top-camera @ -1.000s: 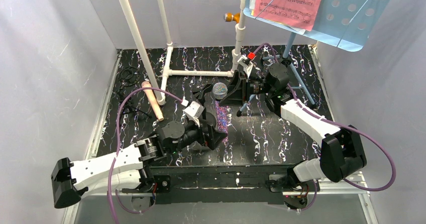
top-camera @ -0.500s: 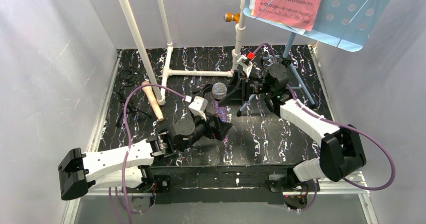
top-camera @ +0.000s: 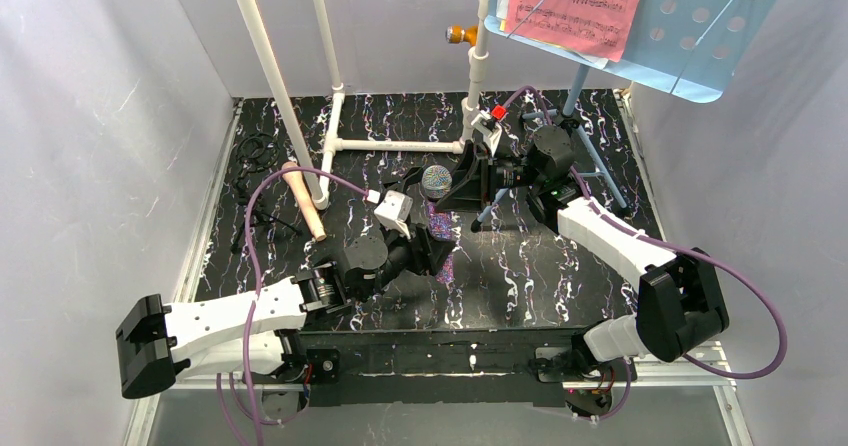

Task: Pack up the instrument practice props
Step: Place the microphone at the center of the board.

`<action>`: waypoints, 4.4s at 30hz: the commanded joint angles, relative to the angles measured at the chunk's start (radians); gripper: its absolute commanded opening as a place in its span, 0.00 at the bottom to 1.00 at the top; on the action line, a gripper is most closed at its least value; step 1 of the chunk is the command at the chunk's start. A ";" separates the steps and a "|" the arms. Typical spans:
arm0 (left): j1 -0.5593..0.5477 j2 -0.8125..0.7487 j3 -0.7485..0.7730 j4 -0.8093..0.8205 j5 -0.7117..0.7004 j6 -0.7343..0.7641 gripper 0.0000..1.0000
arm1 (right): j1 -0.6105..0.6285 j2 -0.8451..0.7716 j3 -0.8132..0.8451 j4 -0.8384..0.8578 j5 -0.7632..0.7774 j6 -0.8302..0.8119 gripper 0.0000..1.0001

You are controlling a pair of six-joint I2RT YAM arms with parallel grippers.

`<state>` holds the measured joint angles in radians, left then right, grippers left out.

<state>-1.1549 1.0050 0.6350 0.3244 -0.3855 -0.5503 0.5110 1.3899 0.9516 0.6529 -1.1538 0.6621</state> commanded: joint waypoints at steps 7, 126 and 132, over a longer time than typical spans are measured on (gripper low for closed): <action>-0.005 0.008 0.031 0.027 -0.011 0.059 0.65 | 0.004 -0.009 0.004 0.030 0.009 -0.018 0.09; 1.077 0.503 0.313 -0.706 -0.021 0.066 0.23 | -0.084 -0.029 0.098 -0.699 0.006 -0.841 0.98; 1.078 0.506 0.315 -0.710 -0.001 0.060 0.39 | -0.086 -0.029 0.097 -0.700 0.005 -0.842 0.98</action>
<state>-0.0822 1.5227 0.9115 -0.3813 -0.3626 -0.4793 0.4320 1.3880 1.0210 -0.0731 -1.1282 -0.1833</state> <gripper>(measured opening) 0.400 0.983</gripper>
